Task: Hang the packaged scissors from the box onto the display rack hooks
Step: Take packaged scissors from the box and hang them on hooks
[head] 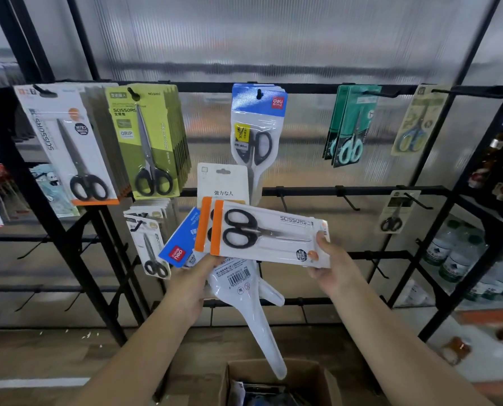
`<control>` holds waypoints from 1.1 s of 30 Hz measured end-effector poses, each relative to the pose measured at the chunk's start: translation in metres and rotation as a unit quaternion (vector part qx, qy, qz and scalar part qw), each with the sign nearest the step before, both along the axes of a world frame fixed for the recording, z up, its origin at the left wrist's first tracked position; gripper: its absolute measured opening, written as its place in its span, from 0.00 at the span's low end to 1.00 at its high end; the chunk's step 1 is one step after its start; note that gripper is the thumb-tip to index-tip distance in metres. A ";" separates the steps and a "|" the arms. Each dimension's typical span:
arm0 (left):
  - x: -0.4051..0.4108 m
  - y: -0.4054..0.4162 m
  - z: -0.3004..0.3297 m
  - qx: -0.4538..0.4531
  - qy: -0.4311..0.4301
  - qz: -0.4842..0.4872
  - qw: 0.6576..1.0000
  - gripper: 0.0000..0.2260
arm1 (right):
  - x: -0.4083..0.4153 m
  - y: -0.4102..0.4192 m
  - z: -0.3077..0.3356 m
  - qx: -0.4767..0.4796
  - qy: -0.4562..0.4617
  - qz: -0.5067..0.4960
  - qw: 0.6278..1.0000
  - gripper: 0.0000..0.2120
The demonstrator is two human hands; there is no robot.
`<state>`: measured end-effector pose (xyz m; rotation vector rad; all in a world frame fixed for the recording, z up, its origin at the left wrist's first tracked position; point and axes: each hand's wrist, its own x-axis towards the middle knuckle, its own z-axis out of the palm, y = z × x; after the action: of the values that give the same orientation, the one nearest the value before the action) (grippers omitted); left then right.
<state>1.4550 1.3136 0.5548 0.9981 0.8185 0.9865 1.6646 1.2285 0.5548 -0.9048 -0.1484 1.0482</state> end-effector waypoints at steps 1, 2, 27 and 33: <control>0.000 0.000 -0.001 -0.010 0.001 0.005 1.000 0.17 | -0.003 0.000 0.000 -0.002 -0.013 0.014 1.000 0.08; 0.000 0.000 -0.002 -0.019 0.002 0.007 1.000 0.16 | -0.005 0.001 -0.001 -0.008 -0.027 0.028 0.999 0.07; -0.078 0.018 0.002 -0.022 -0.006 0.204 0.979 0.04 | 0.005 0.026 0.004 0.018 -0.138 0.053 0.989 0.07; -0.126 0.053 0.016 0.011 0.013 0.216 0.976 0.03 | -0.019 0.055 0.014 0.011 -0.156 0.021 0.988 0.11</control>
<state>1.3286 1.3667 0.5703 0.8702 1.0753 1.3557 1.6458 1.2836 0.5684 -1.0459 -0.4399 0.9358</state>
